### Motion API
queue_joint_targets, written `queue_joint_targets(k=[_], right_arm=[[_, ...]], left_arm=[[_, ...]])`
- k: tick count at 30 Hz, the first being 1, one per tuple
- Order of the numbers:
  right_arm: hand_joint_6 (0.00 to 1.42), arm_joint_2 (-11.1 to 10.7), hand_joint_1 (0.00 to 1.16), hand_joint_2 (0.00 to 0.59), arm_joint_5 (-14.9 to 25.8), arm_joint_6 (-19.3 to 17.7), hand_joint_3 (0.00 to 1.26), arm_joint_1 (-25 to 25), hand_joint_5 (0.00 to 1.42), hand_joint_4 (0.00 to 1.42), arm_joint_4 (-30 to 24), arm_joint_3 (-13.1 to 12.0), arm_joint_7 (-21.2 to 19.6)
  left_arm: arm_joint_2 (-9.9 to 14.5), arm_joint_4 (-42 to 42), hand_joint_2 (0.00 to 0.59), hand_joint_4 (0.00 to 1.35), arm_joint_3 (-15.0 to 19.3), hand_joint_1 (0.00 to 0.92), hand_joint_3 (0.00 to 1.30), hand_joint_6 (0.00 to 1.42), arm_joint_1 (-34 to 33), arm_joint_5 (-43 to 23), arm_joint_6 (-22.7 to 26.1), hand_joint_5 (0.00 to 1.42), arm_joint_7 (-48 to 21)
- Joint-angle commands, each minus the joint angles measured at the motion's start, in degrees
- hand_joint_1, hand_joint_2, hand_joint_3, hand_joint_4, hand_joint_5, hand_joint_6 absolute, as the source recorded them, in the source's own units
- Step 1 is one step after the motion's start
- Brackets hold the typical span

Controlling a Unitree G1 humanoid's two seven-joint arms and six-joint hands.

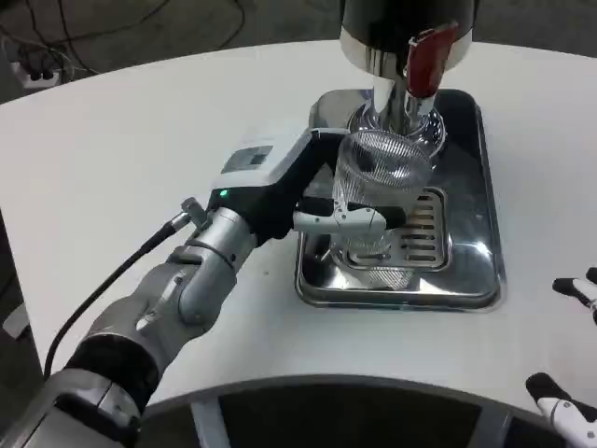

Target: Grasp the cup under the faucet to collect the drink, then remove the cup.

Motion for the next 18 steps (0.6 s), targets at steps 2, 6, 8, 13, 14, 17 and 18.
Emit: queue_joint_targets(k=[2, 6, 8, 13, 14, 17, 18], right_arm=[[0.00, 0.42, 0.41, 0.390, 2.30, -1.22, 0.11, 1.24, 0.00, 0.00, -0.91, -2.19, 0.14], [0.00, 0.14, 0.41, 0.390, 3.06, -0.97, 0.11, 1.22, 0.00, 0.00, -0.91, -2.55, 0.39], [0.00, 0.03, 0.41, 0.390, 3.16, -0.75, 0.11, 1.13, 0.00, 0.00, -0.91, -2.42, 0.47], [0.00, -0.05, 0.41, 0.390, 3.07, -0.36, 0.11, 0.98, 0.00, 0.00, -0.91, -1.89, 0.60], [0.00, -0.06, 0.41, 0.390, 3.05, -0.33, 0.11, 0.98, 0.00, 0.00, -0.91, -1.83, 0.60], [0.00, -0.15, 0.41, 0.390, 2.92, -0.13, 0.11, 0.85, 0.00, 0.00, -0.91, -1.61, 0.66], [0.00, -0.16, 0.41, 0.390, 2.88, -0.08, 0.11, 0.80, 0.00, 0.00, -0.91, -1.56, 0.70]], left_arm=[[-0.39, 0.38, 0.299, 1.05, -1.50, 0.527, 0.92, 1.41, -1.08, 0.86, 0.74, 1.29, 1.67], [-0.17, 0.49, 0.286, 0.88, -2.23, 0.505, 0.81, 1.30, -1.12, 0.45, 1.17, 1.13, 0.59], [0.09, 0.37, 0.272, 0.77, -2.49, 0.487, 0.73, 1.21, -1.09, 0.41, 1.37, 1.00, 0.13], [0.52, 0.08, 0.241, 0.53, -2.75, 0.413, 0.47, 0.88, -1.08, 0.36, 1.85, 0.71, -0.15], [0.58, 0.06, 0.240, 0.53, -2.77, 0.410, 0.47, 0.88, -1.15, 0.28, 2.02, 0.71, -0.54], [0.65, -0.06, 0.223, 0.45, -2.85, 0.374, 0.38, 0.65, -1.35, 0.14, 2.41, 0.57, -1.64], [0.64, -0.10, 0.218, 0.43, -2.90, 0.362, 0.36, 0.57, -1.44, 0.14, 2.58, 0.53, -2.10]])
